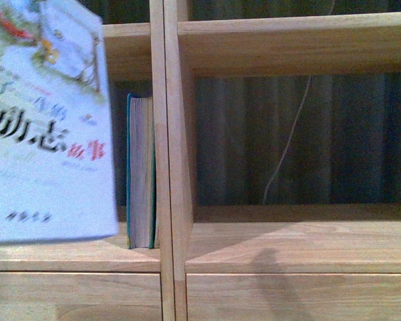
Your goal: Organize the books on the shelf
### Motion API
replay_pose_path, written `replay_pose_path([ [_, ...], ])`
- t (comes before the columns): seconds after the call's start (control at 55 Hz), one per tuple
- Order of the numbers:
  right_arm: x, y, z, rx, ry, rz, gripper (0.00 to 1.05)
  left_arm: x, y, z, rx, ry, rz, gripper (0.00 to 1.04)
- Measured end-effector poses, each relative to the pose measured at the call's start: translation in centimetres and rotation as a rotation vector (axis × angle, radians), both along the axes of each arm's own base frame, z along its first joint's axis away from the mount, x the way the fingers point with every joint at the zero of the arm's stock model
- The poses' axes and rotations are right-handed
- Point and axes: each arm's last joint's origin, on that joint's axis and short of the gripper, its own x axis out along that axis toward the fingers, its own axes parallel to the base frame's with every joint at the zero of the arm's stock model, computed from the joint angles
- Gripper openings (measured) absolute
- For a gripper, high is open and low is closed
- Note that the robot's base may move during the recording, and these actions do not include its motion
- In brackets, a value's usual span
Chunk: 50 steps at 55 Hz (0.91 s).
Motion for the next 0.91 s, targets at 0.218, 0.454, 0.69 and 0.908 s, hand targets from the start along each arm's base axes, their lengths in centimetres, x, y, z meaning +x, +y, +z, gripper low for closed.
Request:
replay_pose_path([
  [0.218,-0.9,0.2,-4.9,0.044,0.087,-0.025,0.98,-1.7,3.0,-2.1,0.29,-0.008,0.125,0.07],
  [0.454,-1.1,0.7,-9.8,0.041,0.191,-0.114,0.98,-1.9,6.9,-3.2,0.546,-0.038,0.199,0.07],
  [0.69,-1.1,0.6,-11.1,-0.01,0.182,-0.083,0.98,0.4,11.1,-3.8,0.714,-0.067,0.3,0.07],
  [0.908,-1.4,0.9,-10.6,-0.051,0.171,-0.062,0.98,3.4,14.3,-4.9,0.755,-0.034,0.344,0.07],
])
